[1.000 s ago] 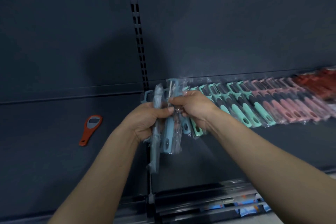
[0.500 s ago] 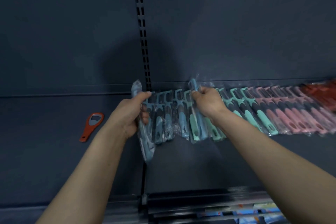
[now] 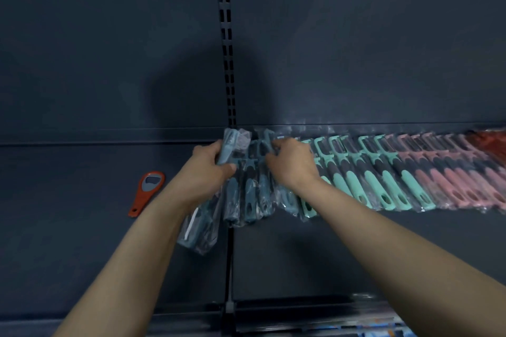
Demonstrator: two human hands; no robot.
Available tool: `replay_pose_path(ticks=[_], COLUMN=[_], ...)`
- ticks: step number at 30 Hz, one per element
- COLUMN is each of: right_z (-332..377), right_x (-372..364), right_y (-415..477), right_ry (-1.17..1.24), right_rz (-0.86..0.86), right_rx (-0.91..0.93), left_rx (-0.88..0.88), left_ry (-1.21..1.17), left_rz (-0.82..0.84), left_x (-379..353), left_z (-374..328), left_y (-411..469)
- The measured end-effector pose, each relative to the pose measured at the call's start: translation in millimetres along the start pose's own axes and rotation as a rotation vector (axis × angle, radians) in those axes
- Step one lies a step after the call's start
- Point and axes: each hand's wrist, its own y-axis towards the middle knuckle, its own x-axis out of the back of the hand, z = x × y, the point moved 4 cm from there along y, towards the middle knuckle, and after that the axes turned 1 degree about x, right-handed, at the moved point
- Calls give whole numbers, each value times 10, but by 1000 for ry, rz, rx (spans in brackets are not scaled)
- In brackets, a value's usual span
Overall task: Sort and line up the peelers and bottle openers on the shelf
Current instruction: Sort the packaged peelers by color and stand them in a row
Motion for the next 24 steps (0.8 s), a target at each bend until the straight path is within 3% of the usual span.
replay_pose_path(ticks=[7,15,24], right_z=[-75,-195,-222], right_x=[-158,6,-104], right_y=[-8,77,-5], right_ry=[-166,106,73], right_rz=[29,-31,89], right_rx=[-4,-64,7], left_rx=[-113,-259,-453], left_ry=[276,600,662], left_rz=[34,17,-71], left_x=[23,-73,-142], left_z=[28,-27,-151], left_y=[82,117,69])
